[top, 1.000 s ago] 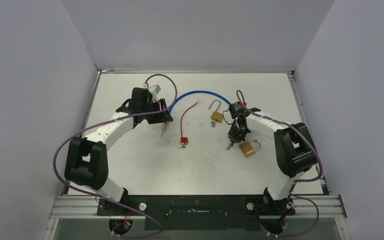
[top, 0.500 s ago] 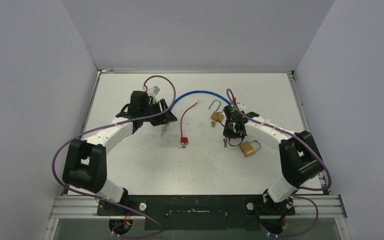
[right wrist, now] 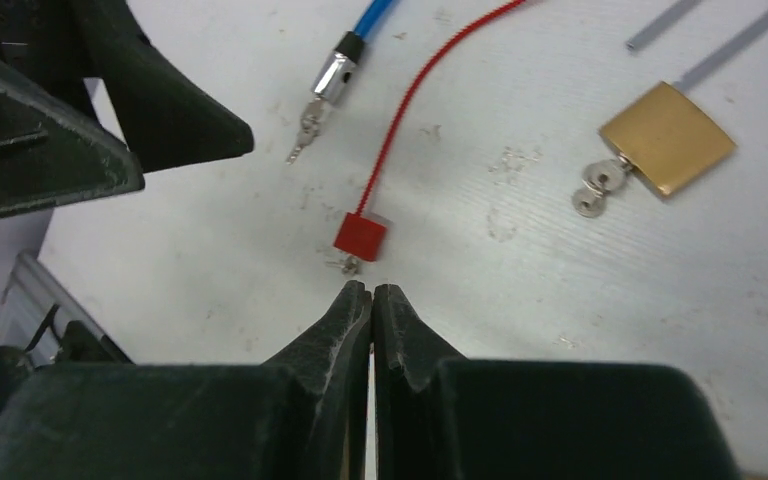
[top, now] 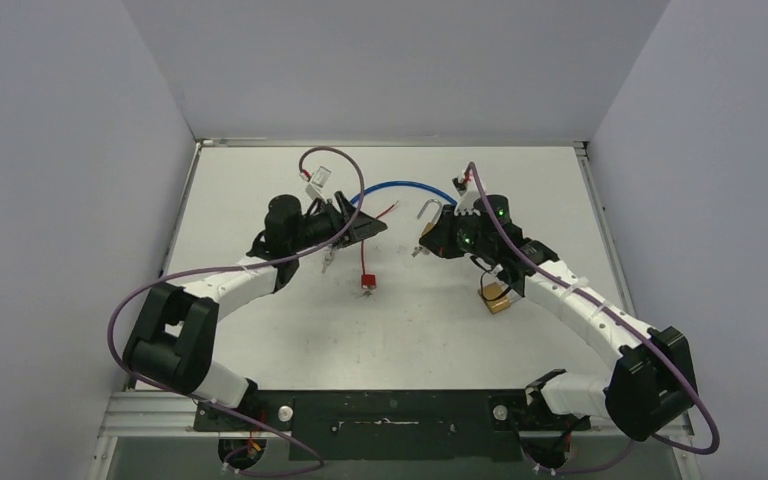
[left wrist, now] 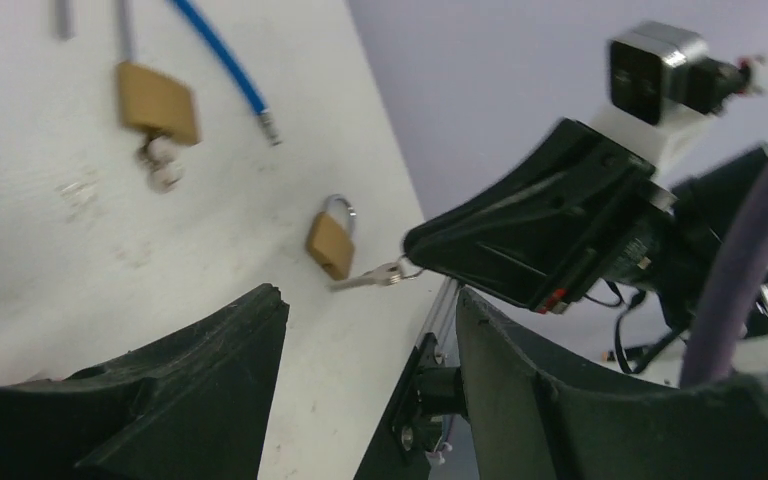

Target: Unlock with the key

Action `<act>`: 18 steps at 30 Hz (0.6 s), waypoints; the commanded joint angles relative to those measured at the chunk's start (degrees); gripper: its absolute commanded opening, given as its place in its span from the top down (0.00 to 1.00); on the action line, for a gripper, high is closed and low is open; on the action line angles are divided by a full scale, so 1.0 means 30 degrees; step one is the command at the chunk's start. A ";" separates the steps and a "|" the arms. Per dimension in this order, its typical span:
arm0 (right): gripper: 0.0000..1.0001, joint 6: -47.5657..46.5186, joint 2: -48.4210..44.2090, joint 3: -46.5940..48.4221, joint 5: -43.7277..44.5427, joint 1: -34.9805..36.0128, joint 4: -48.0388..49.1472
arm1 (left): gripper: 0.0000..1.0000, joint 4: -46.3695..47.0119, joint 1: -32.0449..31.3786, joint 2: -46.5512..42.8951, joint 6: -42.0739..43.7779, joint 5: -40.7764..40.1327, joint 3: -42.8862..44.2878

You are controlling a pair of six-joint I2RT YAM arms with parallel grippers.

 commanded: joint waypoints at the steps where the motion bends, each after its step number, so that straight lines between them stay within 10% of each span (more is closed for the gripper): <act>1: 1.00 -0.0268 -0.0560 0.1724 -0.3487 0.0105 0.1451 | 0.40 0.8269 -0.1086 -0.1307 0.1481 0.3422 0.0197; 8: 1.00 0.1938 -0.0789 0.2783 -0.6966 0.0135 0.2026 | 0.41 0.9644 -0.1818 -0.1197 0.6013 0.7991 0.0807; 18: 1.00 0.3030 -0.1009 0.3528 -0.8133 0.0105 0.2385 | 0.50 1.2753 -0.2438 0.0519 0.2943 1.0953 0.2333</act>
